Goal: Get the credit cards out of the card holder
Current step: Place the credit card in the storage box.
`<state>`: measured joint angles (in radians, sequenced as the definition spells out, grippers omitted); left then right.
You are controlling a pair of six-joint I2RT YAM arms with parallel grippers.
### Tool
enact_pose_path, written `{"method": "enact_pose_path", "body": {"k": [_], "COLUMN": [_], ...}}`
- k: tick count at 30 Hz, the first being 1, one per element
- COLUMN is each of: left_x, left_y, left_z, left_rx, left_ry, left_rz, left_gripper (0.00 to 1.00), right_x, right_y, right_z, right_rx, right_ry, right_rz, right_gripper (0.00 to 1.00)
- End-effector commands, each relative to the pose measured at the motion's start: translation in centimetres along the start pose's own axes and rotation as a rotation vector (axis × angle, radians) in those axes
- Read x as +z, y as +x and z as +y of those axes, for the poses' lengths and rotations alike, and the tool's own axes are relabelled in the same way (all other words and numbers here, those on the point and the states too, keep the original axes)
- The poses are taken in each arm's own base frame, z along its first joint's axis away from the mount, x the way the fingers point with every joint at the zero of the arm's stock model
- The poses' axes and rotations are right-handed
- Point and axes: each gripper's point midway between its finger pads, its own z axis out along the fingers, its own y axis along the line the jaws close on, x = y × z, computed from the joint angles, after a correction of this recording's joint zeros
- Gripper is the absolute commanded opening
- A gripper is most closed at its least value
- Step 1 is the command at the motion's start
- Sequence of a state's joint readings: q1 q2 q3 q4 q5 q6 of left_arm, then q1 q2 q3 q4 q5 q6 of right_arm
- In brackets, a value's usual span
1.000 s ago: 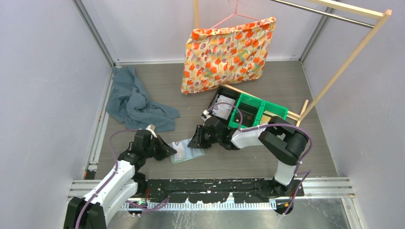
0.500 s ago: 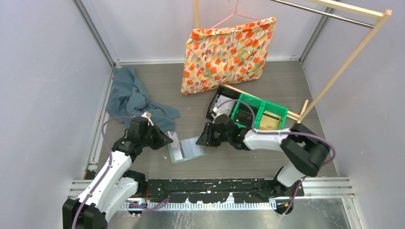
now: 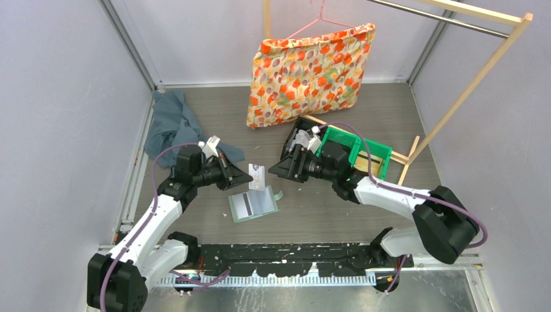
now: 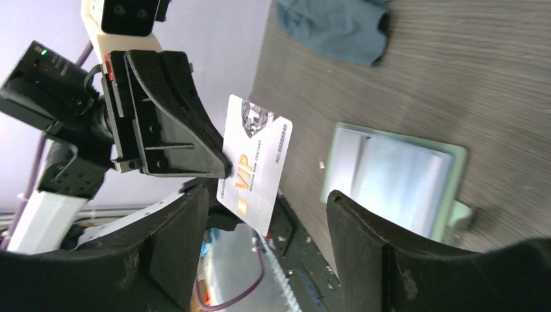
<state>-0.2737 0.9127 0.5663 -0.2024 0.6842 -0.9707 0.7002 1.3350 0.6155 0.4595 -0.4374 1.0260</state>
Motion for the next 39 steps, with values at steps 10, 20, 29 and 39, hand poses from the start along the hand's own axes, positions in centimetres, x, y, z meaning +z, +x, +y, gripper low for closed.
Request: {"method": "enact_pose_path", "body": {"k": [10, 20, 29, 39], "left_x": [-0.9, -0.3, 0.0, 0.2], "left_y": [0.1, -0.1, -0.5, -0.7], "left_z": [-5.8, -5.0, -4.9, -4.9], "left_rx": [0.113, 0.092, 0.089, 0.084], "left_ry": [0.230, 0.199, 0.191, 0.190], "left_rz": [0.115, 0.108, 0.104, 0.103], "left_gripper": [0.01, 0.00, 0.00, 0.01], "right_x": [1.6, 1.1, 0.2, 0.3], "right_y": [-0.4, 0.0, 0.0, 0.2], "right_z": [3.3, 3.5, 4.8, 5.1], "right_rx": [0.054, 0.048, -0.006, -0.020], "right_ry": [-0.187, -0.210, -0.220, -0.236], "right_rz": [0.043, 0.045, 0.056, 0.081], "right_gripper": [0.62, 0.01, 0.16, 0.02]}}
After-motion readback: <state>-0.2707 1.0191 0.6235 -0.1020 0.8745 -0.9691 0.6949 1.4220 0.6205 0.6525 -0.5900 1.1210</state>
